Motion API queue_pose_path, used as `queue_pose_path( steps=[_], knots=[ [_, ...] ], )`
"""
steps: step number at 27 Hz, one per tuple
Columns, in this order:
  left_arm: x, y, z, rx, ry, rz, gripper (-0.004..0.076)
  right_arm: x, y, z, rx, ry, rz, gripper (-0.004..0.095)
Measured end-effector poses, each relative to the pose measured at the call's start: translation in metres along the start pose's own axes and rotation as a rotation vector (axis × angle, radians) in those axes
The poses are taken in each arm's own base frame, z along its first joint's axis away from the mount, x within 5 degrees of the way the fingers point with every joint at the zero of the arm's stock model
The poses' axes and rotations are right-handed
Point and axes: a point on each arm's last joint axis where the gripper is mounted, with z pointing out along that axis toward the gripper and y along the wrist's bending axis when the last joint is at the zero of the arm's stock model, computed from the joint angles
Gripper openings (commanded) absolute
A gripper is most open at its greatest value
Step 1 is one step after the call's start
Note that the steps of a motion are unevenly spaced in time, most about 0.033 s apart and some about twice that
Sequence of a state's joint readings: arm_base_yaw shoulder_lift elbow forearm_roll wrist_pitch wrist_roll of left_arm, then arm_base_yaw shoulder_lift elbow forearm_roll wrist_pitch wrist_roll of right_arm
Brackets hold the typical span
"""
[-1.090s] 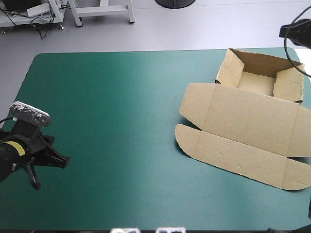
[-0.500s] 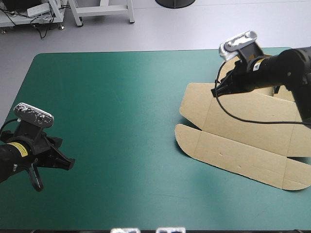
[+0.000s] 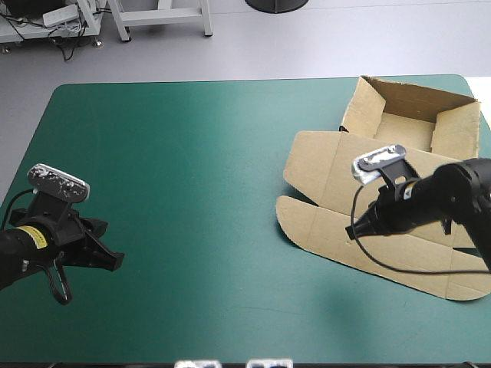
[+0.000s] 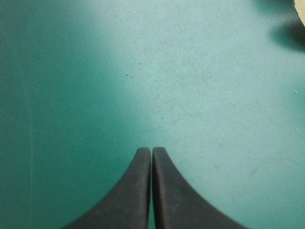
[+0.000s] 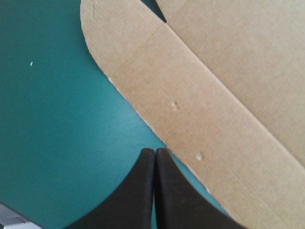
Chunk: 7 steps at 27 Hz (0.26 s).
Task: Fold the box
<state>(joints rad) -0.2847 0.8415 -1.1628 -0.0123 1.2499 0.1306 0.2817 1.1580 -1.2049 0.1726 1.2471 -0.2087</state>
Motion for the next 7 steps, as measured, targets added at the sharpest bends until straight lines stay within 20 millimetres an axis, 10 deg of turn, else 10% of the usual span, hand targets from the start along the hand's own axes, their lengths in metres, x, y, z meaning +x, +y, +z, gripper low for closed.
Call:
queue_pose_path(
  steps=[7],
  knots=[
    [-0.001, -0.004, 0.0, 0.04, -0.005, -0.012, -0.0006, 0.059, 0.012, -0.024, 0.023, -0.077, 0.031, -0.002]
  ],
)
